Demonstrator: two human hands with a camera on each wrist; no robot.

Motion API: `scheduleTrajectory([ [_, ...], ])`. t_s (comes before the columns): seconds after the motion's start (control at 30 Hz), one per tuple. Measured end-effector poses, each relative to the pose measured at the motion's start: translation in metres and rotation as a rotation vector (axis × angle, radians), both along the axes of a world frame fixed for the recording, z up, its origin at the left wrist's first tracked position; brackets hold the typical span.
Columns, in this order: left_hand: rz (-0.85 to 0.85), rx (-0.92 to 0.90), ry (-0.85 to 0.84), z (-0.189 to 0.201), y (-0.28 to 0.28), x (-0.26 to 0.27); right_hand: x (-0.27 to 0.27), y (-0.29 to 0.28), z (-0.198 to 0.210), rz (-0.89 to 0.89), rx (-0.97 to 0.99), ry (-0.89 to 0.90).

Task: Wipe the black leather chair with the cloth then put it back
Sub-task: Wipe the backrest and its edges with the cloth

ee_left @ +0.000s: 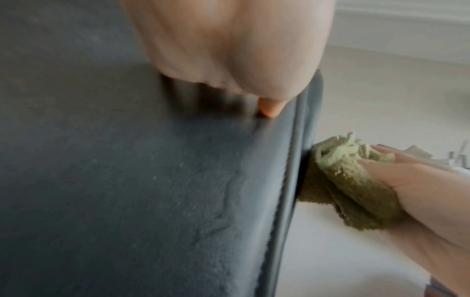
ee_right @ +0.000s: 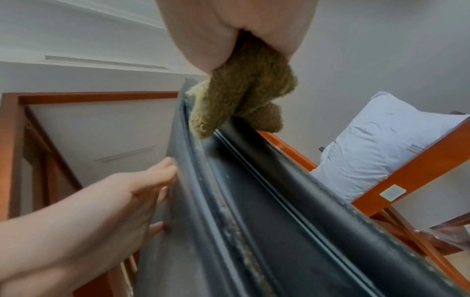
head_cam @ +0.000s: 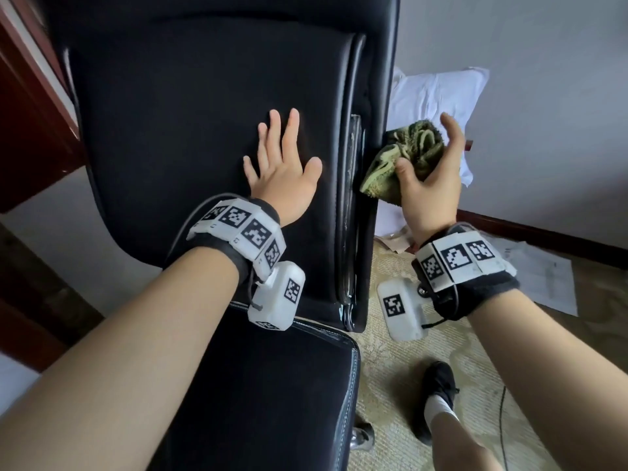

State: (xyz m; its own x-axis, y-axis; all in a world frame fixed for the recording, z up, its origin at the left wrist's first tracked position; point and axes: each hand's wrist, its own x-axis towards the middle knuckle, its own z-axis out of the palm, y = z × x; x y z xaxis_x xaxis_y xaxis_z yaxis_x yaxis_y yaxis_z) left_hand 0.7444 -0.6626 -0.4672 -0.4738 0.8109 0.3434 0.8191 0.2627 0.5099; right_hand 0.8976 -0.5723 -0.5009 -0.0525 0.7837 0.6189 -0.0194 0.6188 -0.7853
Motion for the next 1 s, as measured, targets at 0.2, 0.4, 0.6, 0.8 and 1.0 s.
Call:
scheduleTrajectory([
  [0.2, -0.275, 0.102, -0.056, 0.027, -0.035, 0.026, 0.012, -0.029, 0.018, -0.041, -0.152, 0.037],
  [0.4, -0.326, -0.062, -0.208, 0.040, -0.036, 0.043, 0.011, -0.054, 0.030, 0.100, -0.225, 0.067],
  [0.6, -0.233, 0.088, -0.198, 0.053, -0.046, 0.035, 0.006, -0.069, 0.033, 0.646, -0.383, 0.199],
  [0.8, -0.109, 0.069, -0.014, 0.061, -0.052, 0.023, 0.010, -0.068, 0.032, 0.877, -0.429, 0.157],
  [1.0, -0.301, -0.057, -0.065, 0.056, -0.052, 0.015, 0.020, -0.059, 0.044, 0.689, -0.358, -0.015],
])
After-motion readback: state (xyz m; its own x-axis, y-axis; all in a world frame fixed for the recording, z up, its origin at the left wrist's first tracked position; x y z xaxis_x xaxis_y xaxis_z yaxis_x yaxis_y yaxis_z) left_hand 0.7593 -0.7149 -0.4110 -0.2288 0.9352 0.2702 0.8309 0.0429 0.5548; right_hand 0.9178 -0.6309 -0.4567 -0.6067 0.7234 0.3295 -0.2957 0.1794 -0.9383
